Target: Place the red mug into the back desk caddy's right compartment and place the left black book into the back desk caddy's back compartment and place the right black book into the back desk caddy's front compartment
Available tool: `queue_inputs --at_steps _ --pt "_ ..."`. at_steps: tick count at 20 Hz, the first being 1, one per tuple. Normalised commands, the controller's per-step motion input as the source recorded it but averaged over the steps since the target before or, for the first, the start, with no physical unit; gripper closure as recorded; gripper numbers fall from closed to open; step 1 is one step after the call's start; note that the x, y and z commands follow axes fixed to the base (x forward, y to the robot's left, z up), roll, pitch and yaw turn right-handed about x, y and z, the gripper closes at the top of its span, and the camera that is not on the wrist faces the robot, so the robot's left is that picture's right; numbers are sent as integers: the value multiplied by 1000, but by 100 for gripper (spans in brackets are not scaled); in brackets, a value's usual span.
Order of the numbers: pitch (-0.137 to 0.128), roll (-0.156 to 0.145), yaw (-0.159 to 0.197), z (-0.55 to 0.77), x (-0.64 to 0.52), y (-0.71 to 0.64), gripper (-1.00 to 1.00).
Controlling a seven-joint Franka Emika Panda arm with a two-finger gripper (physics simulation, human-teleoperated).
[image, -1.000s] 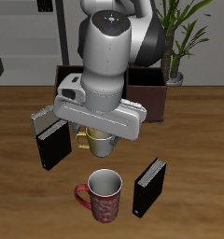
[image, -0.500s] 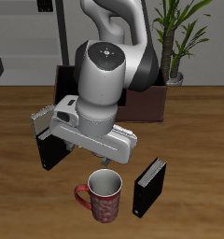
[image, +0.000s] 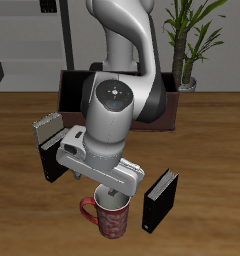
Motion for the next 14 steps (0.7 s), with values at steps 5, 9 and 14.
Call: queue_inputs --at_steps 5,9,14 --pt "63 -21 19 -499 36 -44 100" --pt "6 40 -11 -114 -65 98 100" --pt "-16 35 19 132 -139 176 100"
